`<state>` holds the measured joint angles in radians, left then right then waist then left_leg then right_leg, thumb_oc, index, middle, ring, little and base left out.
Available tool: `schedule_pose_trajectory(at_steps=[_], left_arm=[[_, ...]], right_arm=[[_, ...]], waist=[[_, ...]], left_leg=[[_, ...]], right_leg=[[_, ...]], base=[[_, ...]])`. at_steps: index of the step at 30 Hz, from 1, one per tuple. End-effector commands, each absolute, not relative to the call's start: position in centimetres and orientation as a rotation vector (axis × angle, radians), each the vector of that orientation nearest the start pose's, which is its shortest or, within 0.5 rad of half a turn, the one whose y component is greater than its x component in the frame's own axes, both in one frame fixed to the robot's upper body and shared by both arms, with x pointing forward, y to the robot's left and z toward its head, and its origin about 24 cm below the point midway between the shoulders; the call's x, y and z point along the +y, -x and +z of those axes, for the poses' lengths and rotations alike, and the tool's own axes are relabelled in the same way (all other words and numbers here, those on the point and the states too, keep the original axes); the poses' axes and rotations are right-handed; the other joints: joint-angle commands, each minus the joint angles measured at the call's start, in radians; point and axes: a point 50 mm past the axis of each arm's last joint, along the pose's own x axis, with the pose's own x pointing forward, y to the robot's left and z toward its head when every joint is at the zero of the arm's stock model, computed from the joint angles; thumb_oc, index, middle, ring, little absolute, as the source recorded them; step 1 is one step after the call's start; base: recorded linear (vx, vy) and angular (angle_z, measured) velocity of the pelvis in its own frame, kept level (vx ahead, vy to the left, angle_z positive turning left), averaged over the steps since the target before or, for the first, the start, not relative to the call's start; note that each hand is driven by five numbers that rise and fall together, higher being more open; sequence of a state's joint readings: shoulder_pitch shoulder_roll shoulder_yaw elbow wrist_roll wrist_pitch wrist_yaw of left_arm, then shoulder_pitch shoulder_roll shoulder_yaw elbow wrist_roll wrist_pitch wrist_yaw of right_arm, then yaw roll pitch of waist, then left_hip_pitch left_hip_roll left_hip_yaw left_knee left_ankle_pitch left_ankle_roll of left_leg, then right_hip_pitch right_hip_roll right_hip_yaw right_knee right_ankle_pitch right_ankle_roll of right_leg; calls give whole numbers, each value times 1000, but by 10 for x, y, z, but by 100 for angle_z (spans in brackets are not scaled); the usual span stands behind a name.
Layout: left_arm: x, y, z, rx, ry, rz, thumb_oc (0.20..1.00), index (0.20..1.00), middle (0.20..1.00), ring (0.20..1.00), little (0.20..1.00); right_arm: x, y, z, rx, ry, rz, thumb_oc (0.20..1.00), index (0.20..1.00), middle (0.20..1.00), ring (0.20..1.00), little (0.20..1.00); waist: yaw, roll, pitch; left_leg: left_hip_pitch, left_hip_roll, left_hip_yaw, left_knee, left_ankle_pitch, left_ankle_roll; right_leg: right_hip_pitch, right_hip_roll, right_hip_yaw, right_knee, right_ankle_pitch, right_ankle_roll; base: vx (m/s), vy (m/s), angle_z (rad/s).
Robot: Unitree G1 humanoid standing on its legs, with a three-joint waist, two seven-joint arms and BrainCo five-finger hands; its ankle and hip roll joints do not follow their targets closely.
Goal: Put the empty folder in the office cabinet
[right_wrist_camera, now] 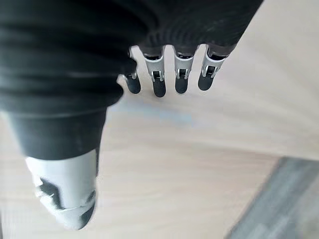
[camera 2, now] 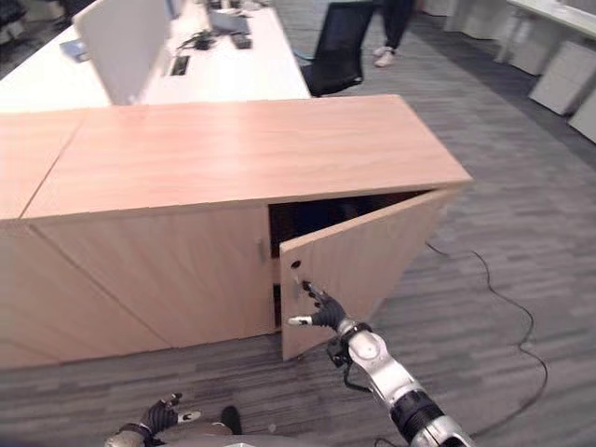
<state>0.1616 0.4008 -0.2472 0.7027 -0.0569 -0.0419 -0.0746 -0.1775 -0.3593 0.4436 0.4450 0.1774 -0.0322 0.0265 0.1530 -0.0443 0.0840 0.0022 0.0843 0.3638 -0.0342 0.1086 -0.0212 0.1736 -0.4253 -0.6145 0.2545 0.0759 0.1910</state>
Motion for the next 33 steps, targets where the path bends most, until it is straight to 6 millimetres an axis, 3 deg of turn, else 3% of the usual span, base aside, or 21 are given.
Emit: schedule_pose_trajectory(at_steps=[1, 3, 4, 5, 6, 7, 8, 9, 10, 12, 13, 14, 15, 20, 28, 30, 32, 33], left_arm=[[247, -138, -103, 803, -370, -190, 1000, 1000, 1000, 1000, 1000], [254, -143, -91, 772, -381, -202, 1000, 1000, 1000, 1000, 1000], [256, -145, -86, 754, -384, -210, 1000, 1000, 1000, 1000, 1000], [259, -146, -82, 742, -386, -212, 1000, 1000, 1000, 1000, 1000], [264, -141, -88, 782, -399, -213, 1000, 1000, 1000, 1000, 1000], [265, -141, -90, 788, -405, -223, 1000, 1000, 1000, 1000, 1000], [264, -142, -90, 786, -405, -224, 1000, 1000, 1000, 1000, 1000], [267, -145, -88, 782, -431, -242, 1000, 1000, 1000, 1000, 1000], [267, -145, -88, 791, -435, -256, 1000, 1000, 1000, 1000, 1000], [271, -133, -101, 857, -434, -244, 1000, 1000, 1000, 1000, 1000], [290, -115, -116, 989, -479, -208, 1000, 1000, 1000, 1000, 1000], [280, -145, -109, 901, -483, -191, 1000, 1000, 1000, 1000, 1000], [270, -156, -113, 902, -449, -176, 1000, 1000, 1000, 1000, 1000], [266, -126, -131, 1016, -463, -186, 1000, 1000, 1000, 1000, 1000], [262, -114, -138, 1063, -442, -171, 1000, 1000, 1000, 1000, 1000], [260, -113, -140, 1064, -424, -154, 1000, 1000, 1000, 1000, 1000], [258, -114, -140, 1058, -398, -127, 1000, 1000, 1000, 1000, 1000], [255, -119, -140, 1041, -371, -97, 1000, 1000, 1000, 1000, 1000]], right_arm=[[-132, -313, 27, 94, 214, 275, 1000, 1000, 1000, 1000, 1000], [-156, -318, 26, 119, 195, 157, 1000, 1000, 1000, 1000, 1000], [-173, -320, 24, 141, 185, 84, 1000, 1000, 1000, 1000, 1000], [-194, -321, 25, 149, 189, 4, 1000, 1000, 1000, 1000, 1000], [-225, -321, 24, 181, 203, -108, 1000, 1000, 1000, 1000, 1000], [-244, -320, 25, 194, 216, -174, 1000, 1000, 1000, 1000, 1000], [-244, -321, 26, 193, 216, -176, 1000, 1000, 1000, 1000, 1000], [-291, -316, 34, 220, 233, -331, 1000, 1000, 1000, 1000, 1000], [-309, -312, 37, 229, 220, -396, 1000, 1000, 1000, 1000, 1000], [-337, -306, 40, 273, 206, -492, 1000, 1000, 1000, 1000, 1000], [-348, -310, 52, 266, 219, -500, 1000, 1000, 1000, 1000, 1000], [-343, -311, 50, 276, 244, -486, 1000, 1000, 1000, 1000, 1000], [-351, -308, 47, 307, 229, -516, 1000, 1000, 1000, 1000, 1000], [-388, -290, 54, 387, 252, -627, 1000, 1000, 1000, 1000, 1000], [-377, -290, 40, 404, 221, -602, 1000, 1000, 1000, 1000, 1000], [-361, -290, 25, 400, 176, -560, 1000, 1000, 1000, 1000, 1000], [-331, -289, 4, 402, 150, -463, 1000, 1000, 1000, 1000, 1000], [-296, -277, -24, 431, 157, -330, 1000, 1000, 1000, 1000, 1000]], waist=[[45, 49, 20], [60, 66, 26], [65, 70, 23], [67, 69, 21], [62, 58, 19], [58, 55, 17], [57, 56, 17], [48, 48, 18], [48, 41, 12], [58, 25, 0], [51, 21, -7], [43, 15, -15], [39, 13, -23], [35, 20, -49], [20, 41, -55], [8, 49, -52], [-9, 54, -52], [-35, 60, -50]], left_leg=[[19, 21, -35, 5, -86, 10], [38, 33, -63, -12, -88, 15], [45, 29, -93, -28, -88, 14], [48, 18, -131, -34, -92, 8], [54, -4, -185, -36, -104, -5], [57, -9, -213, -38, -111, -13], [54, -8, -215, -39, -106, -13], [63, -16, -273, -39, -118, -34], [70, -20, -284, -39, -133, -37], [63, -29, -298, -37, -134, -42], [61, -29, -299, -40, -123, -46], [58, -26, -302, -41, -121, -49], [58, -22, -309, -41, -123, -54], [66, 2, -319, -48, -115, -75], [77, 26, -318, -53, -105, -92], [81, 32, -311, -53, -104, -94], [85, 38, -299, -53, -102, -97], [90, 44, -288, -53, -103, -100]], right_leg=[[-120, 31, 59, 210, 6, 68], [-175, 48, 110, 300, 26, 71], [-186, 68, 133, 274, 19, 71], [-189, 81, 156, 217, -5, 71], [-168, 88, 187, 74, -52, 61], [-170, 94, 208, -22, -57, 51], [-167, 97, 204, -32, -49, 50], [-164, 103, 293, -164, -22, 59], [-145, 106, 315, -190, -28, 61], [-115, 96, 286, -213, 1, 66], [-112, 99, 284, -223, 14, 66], [-110, 104, 282, -234, 9, 63], [-93, 113, 271, -257, 1, 60], [-43, 152, 256, -314, -19, 43], [-21, 181, 249, -333, -38, 26], [-23, 186, 255, -335, -41, 22], [-27, 191, 266, -337, -43, 18], [-32, 195, 280, -337, -45, 14]], base=[[22, 80, 54], [52, 25, 22], [134, -9, 21], [213, -88, 47], [223, -167, 76], [157, -143, 105], [175, -168, 111], [155, -119, 110], [163, -151, 126], [93, -111, 131], [103, -112, 87], [99, -101, 55], [114, -95, 28], [72, -97, -9], [19, -58, -1], [2, -15, -2], [10, -27, -9], [12, -22, -17]])
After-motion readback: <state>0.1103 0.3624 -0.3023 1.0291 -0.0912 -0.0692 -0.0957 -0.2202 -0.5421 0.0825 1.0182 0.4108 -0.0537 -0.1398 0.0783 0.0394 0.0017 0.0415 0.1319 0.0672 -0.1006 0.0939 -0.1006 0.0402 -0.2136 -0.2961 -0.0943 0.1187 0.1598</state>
